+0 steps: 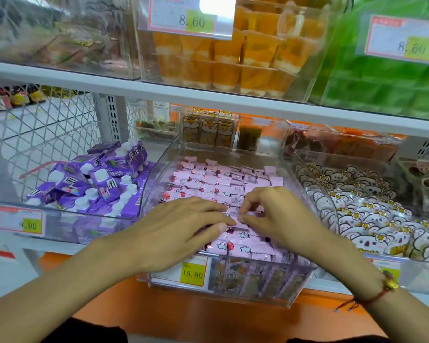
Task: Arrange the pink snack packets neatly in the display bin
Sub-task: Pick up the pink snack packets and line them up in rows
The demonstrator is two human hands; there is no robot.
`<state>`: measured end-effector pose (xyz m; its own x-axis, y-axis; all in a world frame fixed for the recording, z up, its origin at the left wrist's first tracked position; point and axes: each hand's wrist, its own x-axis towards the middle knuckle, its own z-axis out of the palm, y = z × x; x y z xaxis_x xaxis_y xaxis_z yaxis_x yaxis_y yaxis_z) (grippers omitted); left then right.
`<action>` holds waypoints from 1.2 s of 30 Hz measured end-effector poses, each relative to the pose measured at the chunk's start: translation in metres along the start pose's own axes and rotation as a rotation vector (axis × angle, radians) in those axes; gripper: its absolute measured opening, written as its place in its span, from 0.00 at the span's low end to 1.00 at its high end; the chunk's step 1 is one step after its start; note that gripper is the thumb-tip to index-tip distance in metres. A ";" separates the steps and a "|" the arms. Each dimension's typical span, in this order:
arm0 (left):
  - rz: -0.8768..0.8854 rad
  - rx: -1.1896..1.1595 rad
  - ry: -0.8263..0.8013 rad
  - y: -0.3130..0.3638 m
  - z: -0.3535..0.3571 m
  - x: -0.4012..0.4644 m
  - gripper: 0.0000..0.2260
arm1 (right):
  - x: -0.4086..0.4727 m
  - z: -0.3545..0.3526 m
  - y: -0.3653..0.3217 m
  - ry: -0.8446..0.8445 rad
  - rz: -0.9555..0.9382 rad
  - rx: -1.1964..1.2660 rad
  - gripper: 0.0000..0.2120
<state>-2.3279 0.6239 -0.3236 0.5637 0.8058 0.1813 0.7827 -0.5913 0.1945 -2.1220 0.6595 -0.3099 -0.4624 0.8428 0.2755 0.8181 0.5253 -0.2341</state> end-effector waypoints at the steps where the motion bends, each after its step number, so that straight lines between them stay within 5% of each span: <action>1: 0.002 0.014 0.004 -0.001 0.000 0.000 0.21 | -0.003 0.002 0.000 0.022 -0.032 -0.009 0.02; 9: 0.034 0.031 0.017 -0.002 0.002 0.003 0.19 | -0.010 0.010 -0.002 0.241 -0.124 0.166 0.03; 17: -0.026 -0.019 0.105 0.004 0.000 -0.002 0.17 | -0.009 -0.018 -0.008 0.834 0.059 0.626 0.07; 21: -0.140 -0.087 0.468 0.012 -0.006 -0.003 0.26 | -0.011 -0.018 -0.007 0.646 0.350 1.093 0.06; 24: -0.016 -0.096 0.506 0.016 -0.007 -0.002 0.36 | -0.009 -0.015 -0.009 0.508 0.454 1.285 0.06; 29: 0.056 -0.119 0.569 0.016 -0.008 -0.001 0.20 | -0.008 -0.018 -0.016 0.414 0.461 1.427 0.06; 33: -0.160 -0.692 0.576 0.015 -0.012 0.002 0.12 | -0.010 -0.019 -0.013 0.338 0.508 1.138 0.10; 36: -0.259 -0.912 0.597 0.017 -0.013 0.005 0.11 | -0.017 -0.020 -0.012 0.416 0.268 0.700 0.17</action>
<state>-2.3154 0.6174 -0.3068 0.0030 0.9080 0.4191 0.2333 -0.4081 0.8826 -2.1173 0.6366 -0.2933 -0.0078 0.9092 0.4162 0.4189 0.3809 -0.8243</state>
